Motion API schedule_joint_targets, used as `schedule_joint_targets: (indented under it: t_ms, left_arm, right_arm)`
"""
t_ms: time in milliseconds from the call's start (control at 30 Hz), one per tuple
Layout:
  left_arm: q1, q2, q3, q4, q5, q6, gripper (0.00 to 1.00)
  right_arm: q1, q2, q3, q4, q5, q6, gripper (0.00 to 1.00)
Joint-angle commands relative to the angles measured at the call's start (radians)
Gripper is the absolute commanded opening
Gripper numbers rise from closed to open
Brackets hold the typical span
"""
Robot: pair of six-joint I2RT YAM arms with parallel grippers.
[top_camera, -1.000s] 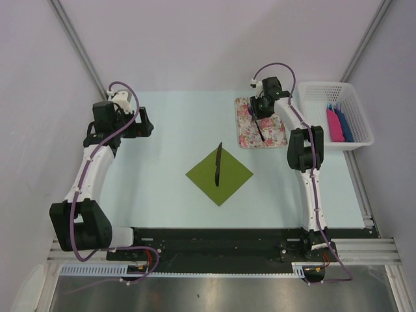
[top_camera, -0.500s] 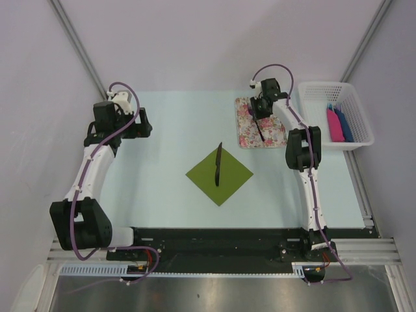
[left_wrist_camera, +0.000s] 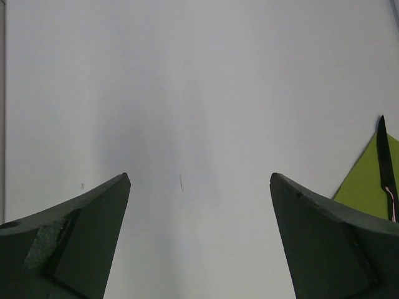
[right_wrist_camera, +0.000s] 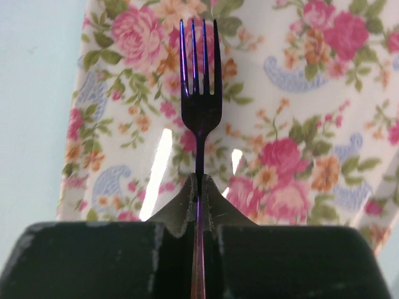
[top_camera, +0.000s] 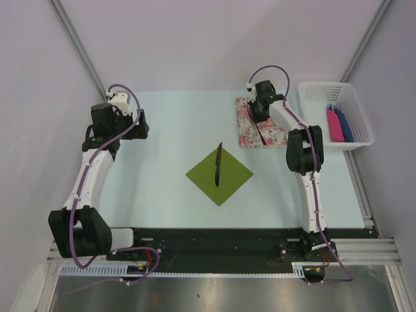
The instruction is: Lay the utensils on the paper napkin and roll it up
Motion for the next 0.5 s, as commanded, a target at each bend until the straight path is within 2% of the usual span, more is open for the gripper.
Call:
schedule_joint_targets:
  t_ms: [0,100,200,233,300,367,467]
  left_arm:
    - [0.006,-0.128,-0.037,0.131,-0.077,0.046,1.0]
    - [0.006,-0.137,-0.028,0.134,-0.142,0.022,1.0]
    - [0.008,-0.129,-0.008,0.073,-0.122,-0.003,1.0]
    - [0.008,-0.143,-0.014,0.07,-0.097,-0.008,1.0]
    - [0.008,-0.181,-0.075,0.111,-0.065,-0.012,0.99]
    - [0.008,-0.267,-0.167,0.207,-0.027,-0.018,1.0]
    - [0.008,-0.329,-0.218,0.248,0.01,-0.037,1.0]
  right_arm:
    - [0.011,-0.264,-0.076,0.009,0.054,0.117,0.0]
    - [0.055,-0.396,-0.227,0.042,0.046,0.192,0.0]
    - [0.136,-0.491,-0.29,0.035,0.083,0.266,0.0]
    - [0.164,-0.519,-0.357,0.035,0.107,0.286,0.0]
    - [0.233,-0.598,-0.435,0.049,0.193,0.362,0.0]
    - [0.328,-0.632,-0.514,0.064,0.238,0.407,0.0]
    - [0.409,-0.649,-0.577,0.073,0.268,0.488,0.0]
